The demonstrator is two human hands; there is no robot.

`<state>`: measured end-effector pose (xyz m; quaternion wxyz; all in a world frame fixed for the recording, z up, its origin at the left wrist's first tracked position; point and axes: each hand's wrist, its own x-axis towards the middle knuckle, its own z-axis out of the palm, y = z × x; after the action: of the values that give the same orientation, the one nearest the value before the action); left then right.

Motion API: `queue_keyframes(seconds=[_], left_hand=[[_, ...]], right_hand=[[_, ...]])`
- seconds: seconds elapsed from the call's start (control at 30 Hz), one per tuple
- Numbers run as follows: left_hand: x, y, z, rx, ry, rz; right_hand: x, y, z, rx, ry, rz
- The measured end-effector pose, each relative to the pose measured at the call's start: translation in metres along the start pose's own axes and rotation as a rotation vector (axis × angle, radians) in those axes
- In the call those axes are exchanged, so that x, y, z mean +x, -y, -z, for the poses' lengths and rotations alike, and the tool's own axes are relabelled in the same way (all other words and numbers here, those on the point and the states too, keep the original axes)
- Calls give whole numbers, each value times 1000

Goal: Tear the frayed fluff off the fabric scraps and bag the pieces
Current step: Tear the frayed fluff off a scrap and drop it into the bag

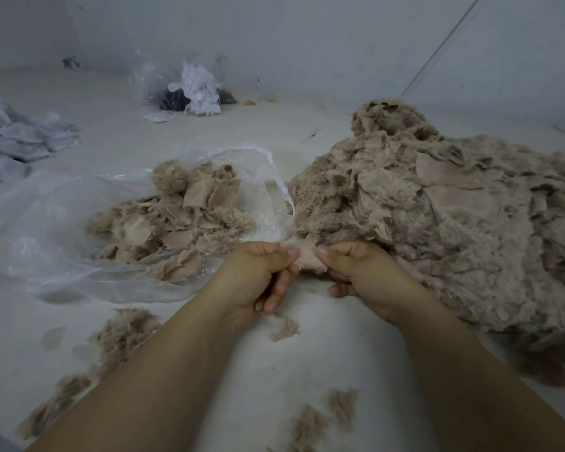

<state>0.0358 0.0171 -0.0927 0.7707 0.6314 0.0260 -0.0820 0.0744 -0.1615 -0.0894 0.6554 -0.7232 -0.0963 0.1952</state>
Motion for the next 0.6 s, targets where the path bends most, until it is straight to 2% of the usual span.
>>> queue_keyframes(seconds=[0.2,0.43,0.47,0.6], left_hand=[[1,-2,3,-42,-58,-97],[-2,-5,4,9,118,65],[-2,-8,2,-20,75,43],[12,-21,2,-370,-308,-258]], right_hand=[[1,1,2,97,-85,-24],[0,1,3,-67,23,0],[1,0,4,-55,3,-1],[4,-1,4,-44,-76,-14]])
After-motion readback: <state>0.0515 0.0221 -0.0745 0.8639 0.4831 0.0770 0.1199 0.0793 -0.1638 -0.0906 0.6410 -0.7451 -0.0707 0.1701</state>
